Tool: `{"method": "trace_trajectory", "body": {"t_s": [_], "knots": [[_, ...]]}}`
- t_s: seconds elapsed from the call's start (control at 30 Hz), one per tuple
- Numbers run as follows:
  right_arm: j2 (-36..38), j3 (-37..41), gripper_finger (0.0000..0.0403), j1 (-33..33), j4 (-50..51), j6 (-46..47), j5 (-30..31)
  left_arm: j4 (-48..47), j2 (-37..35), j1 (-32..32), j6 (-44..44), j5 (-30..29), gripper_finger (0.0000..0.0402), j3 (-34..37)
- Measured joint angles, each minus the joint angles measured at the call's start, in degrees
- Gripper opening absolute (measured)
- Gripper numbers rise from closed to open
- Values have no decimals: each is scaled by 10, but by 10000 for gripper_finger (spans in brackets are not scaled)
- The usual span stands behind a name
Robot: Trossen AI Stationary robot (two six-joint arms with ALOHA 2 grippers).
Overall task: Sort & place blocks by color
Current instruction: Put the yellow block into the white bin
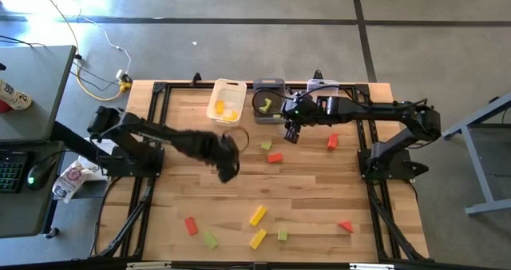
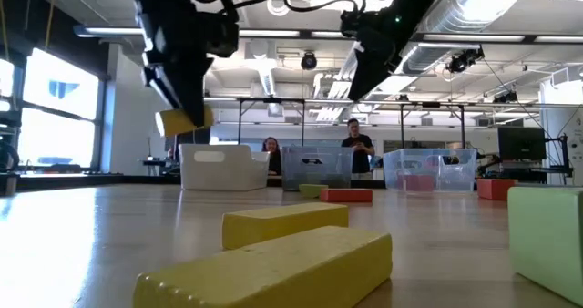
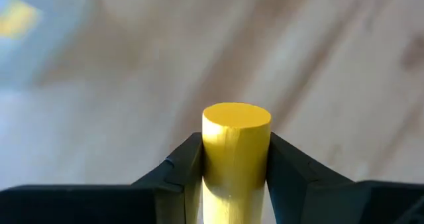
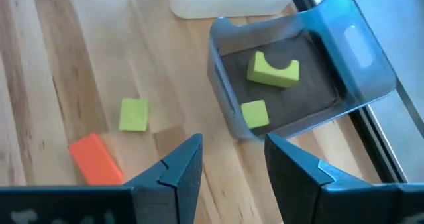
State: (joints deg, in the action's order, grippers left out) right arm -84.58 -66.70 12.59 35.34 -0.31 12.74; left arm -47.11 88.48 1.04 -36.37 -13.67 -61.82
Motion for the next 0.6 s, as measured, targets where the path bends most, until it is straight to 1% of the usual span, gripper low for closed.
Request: {"method": "trace_trajectory", "body": {"t_s": [0.13,0.3,0.5,0.6], "knots": [[0,0,149,0,13,-2,-28,17,-34,78,51,-25,105,0],[0,0,149,0,22,-25,-47,54,-59,171,107,-50,108,0],[0,0,149,0,22,-80,-54,125,-45,272,174,-46,106,0],[0,0,149,1,21,-121,-55,164,-22,315,213,-12,107,0]]}}
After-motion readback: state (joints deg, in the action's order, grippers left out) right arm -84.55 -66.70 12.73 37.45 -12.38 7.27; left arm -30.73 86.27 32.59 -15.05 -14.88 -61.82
